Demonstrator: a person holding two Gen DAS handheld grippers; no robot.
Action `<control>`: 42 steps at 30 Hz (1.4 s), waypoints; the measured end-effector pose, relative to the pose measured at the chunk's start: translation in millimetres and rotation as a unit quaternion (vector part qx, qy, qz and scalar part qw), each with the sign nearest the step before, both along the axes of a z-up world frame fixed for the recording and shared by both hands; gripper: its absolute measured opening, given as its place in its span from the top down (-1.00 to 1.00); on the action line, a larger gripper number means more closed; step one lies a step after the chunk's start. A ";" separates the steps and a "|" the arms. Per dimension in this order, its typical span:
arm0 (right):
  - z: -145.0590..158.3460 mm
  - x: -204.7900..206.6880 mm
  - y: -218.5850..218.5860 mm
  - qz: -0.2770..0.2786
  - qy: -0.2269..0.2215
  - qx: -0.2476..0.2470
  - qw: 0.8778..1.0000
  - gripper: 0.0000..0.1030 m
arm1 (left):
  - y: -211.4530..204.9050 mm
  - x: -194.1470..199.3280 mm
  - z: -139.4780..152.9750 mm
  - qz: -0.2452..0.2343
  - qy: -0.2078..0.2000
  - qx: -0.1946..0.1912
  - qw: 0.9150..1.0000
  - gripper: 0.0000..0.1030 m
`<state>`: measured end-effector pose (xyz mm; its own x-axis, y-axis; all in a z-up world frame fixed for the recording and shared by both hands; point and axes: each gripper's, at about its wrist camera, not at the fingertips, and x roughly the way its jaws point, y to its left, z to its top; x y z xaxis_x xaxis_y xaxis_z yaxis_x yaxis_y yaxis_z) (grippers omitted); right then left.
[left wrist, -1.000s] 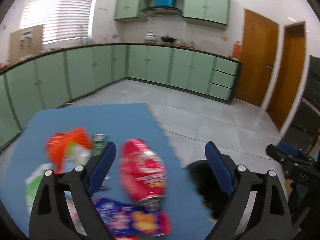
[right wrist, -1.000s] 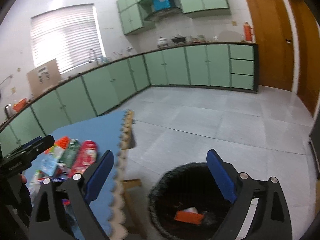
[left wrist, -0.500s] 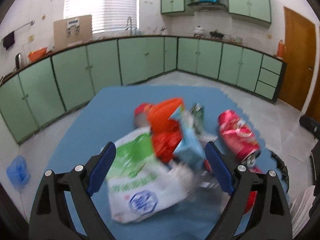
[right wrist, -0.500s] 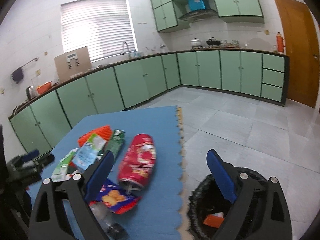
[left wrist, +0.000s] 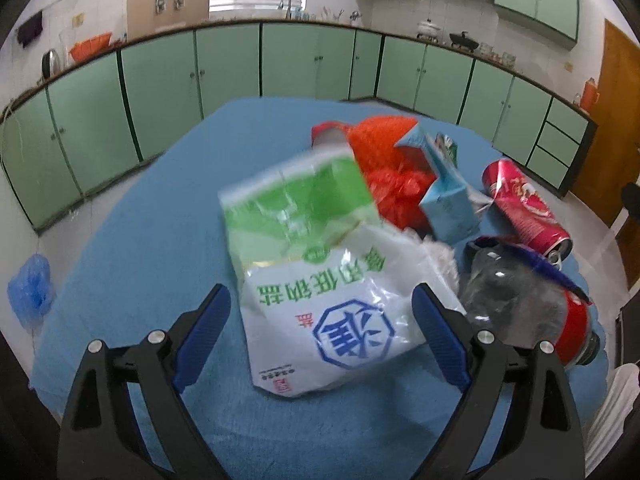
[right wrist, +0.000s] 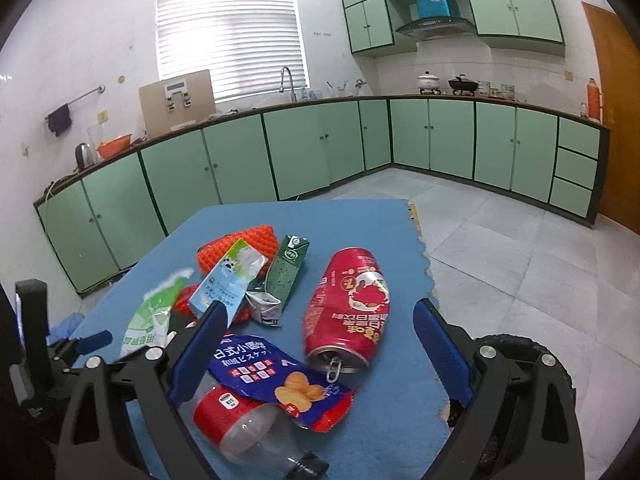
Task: Collect trash
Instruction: 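Move both tools back over the trash pile on the mat, then grasp the white-green plastic bag with the left tool while the right tool grasps the milk carton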
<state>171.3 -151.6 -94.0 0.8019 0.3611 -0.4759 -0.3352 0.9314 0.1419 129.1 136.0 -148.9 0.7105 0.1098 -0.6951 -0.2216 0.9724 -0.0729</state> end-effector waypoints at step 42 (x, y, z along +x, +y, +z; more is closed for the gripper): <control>-6.2 35.7 119.8 0.022 0.012 -0.028 0.999 -0.56 | 62.4 -5.7 43.9 0.075 -0.082 -0.048 0.993 0.91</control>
<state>207.0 -31.8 -100.2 0.7741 0.3675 -0.5156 -0.3722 0.9229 0.0989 123.4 198.4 -105.0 0.7962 0.1609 -0.5833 -0.3403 0.9161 -0.2118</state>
